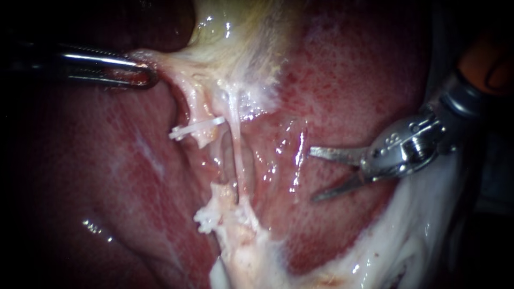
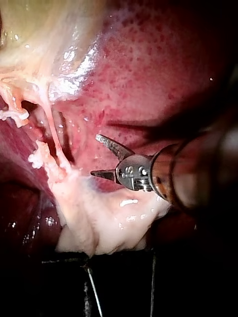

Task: Go back from the cut left tube

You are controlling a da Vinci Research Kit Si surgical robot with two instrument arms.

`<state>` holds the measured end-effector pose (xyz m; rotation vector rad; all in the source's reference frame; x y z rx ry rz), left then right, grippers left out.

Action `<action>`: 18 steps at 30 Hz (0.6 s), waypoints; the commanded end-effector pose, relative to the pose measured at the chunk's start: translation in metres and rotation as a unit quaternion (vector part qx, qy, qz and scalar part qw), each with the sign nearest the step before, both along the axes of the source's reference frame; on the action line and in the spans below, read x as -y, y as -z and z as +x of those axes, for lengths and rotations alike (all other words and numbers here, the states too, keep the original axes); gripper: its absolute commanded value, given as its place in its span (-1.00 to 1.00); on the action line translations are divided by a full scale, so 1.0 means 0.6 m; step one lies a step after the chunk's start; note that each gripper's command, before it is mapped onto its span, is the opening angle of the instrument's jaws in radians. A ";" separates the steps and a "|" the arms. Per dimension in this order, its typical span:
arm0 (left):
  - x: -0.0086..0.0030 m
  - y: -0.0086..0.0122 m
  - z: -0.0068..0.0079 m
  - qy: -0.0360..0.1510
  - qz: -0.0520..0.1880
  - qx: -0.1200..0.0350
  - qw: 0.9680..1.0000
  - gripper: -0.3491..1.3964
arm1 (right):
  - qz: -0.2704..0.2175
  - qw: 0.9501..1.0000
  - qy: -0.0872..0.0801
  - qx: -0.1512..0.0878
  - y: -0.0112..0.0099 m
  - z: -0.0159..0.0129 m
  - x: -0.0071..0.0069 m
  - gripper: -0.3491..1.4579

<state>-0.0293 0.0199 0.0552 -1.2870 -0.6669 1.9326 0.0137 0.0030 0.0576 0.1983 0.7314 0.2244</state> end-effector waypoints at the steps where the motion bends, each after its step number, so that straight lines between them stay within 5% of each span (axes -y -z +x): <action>1: 0.0001 -0.0001 -0.0001 0.000 0.000 -0.001 1.000 -1.00 | 0.001 1.000 0.000 0.001 0.0000 -0.0001 0.0000 0.99; 10: 0.0015 -0.0022 -0.0018 -0.007 -0.001 -0.005 1.000 -1.00 | 0.008 1.000 -0.005 0.008 -0.0001 -0.0006 0.0000 0.99; 18: 0.0045 -0.0079 -0.0055 -0.026 -0.004 -0.014 1.000 -1.00 | 0.008 1.000 -0.005 0.008 -0.0005 -0.0011 -0.0002 0.99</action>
